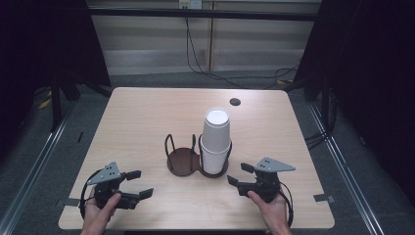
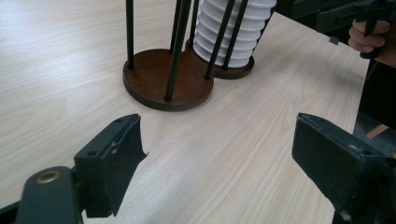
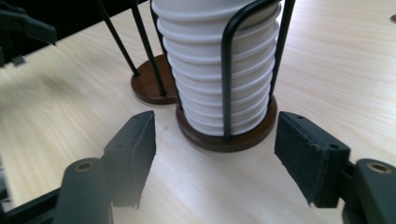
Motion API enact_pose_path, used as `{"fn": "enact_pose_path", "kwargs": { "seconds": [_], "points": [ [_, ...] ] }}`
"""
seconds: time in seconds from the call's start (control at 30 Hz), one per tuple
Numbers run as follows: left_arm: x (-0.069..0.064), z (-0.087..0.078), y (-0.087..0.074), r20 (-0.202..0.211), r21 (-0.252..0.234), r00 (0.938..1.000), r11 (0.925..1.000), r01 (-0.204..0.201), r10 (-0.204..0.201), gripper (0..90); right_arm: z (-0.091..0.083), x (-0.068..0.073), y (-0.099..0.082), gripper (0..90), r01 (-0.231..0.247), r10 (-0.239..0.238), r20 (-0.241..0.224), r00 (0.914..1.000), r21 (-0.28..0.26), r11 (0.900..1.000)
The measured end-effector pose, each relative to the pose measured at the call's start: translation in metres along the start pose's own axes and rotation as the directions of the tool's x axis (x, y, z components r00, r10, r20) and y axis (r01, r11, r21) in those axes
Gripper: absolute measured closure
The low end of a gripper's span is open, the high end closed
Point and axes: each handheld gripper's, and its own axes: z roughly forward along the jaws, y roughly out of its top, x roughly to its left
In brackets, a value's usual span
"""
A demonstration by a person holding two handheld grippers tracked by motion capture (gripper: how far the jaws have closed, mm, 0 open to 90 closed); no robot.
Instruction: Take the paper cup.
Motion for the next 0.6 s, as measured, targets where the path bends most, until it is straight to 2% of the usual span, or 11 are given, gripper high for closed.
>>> {"fn": "enact_pose_path", "kwargs": {
  "seconds": [0.13,0.27,0.33,0.37,0.43,0.5,0.6],
  "points": [
    [0.000,0.000,0.000,0.007,0.004,1.0000,1.0000,0.000,-0.001,16.3,-0.002,0.002,0.001,29.7,-0.010,0.010,-0.015,0.9998,0.010,0.9999],
    [0.001,0.000,0.001,0.033,-0.009,0.9994,0.9999,0.010,-0.009,16.0,-0.007,0.009,0.008,32.3,0.038,-0.039,-0.041,0.9984,-0.019,0.9991],
    [0.001,0.000,0.001,0.035,-0.001,0.9993,1.0000,0.010,-0.010,16.0,-0.008,0.010,0.012,32.2,0.028,-0.028,-0.031,0.9991,-0.017,0.9995],
    [0.000,0.001,0.001,0.036,0.001,0.9993,0.9999,0.012,-0.012,16.0,-0.008,0.009,0.013,32.2,0.021,-0.022,-0.045,0.9988,-0.015,0.9997],
    [-0.001,0.000,0.000,0.045,0.006,0.9990,1.0000,0.006,-0.006,16.0,-0.007,0.010,0.016,32.8,0.017,-0.016,-0.046,0.9988,0.016,0.9997],
    [-0.003,0.000,0.000,0.055,0.007,0.9985,1.0000,-0.001,0.001,16.0,-0.007,0.011,0.018,31.8,0.025,-0.022,-0.096,0.9951,0.025,0.9994],
    [-0.005,0.000,0.000,0.050,0.002,0.9987,0.9999,-0.014,0.014,16.0,-0.005,0.013,0.023,28.4,0.023,-0.018,-0.128,0.9916,0.035,0.9991]
  ]
}}
